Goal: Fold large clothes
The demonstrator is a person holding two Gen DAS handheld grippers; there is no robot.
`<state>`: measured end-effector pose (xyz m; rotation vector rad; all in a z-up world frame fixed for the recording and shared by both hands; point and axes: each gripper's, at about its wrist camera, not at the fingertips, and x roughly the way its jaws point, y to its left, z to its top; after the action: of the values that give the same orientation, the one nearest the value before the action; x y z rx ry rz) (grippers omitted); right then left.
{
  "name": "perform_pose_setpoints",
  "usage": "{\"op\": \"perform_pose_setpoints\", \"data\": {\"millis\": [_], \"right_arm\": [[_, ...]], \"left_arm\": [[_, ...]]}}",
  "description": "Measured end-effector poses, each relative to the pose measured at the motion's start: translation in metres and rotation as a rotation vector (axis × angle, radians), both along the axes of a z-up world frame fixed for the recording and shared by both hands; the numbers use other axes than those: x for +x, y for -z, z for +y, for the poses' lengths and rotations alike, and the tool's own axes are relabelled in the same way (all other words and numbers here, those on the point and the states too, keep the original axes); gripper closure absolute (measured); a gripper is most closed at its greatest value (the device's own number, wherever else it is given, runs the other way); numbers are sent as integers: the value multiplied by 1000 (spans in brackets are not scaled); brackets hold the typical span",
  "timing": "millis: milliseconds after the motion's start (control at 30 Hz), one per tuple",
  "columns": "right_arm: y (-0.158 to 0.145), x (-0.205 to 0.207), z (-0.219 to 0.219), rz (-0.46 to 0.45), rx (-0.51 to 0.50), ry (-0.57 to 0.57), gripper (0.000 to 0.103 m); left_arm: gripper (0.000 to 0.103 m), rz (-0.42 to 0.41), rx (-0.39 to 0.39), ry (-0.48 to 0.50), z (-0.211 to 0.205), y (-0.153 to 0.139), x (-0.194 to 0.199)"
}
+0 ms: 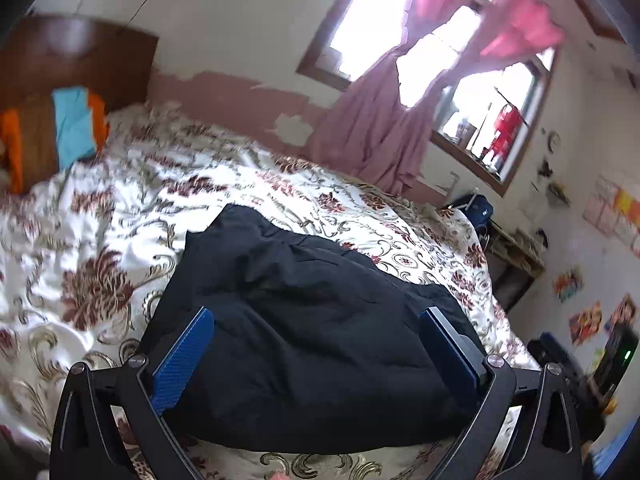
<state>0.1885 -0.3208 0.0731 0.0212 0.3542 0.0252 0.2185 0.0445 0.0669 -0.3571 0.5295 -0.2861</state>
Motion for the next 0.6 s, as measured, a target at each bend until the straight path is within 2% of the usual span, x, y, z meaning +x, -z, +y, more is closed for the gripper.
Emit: {"op": "perform_pose_setpoints", "data": {"millis": [233,467,600], "right_arm": [[-8,-26,11,-44,21,-10,2],[-11,-53,20,-76,45,-24,2],[-10,-67,26,-91,53,-25,2]], "left_arm": [[0,-90,121,-3,-20,-12,-33],[0,-155,256,-101,-34,-25,-68],[0,-149,298,-119,-43,-27,-85]]}}
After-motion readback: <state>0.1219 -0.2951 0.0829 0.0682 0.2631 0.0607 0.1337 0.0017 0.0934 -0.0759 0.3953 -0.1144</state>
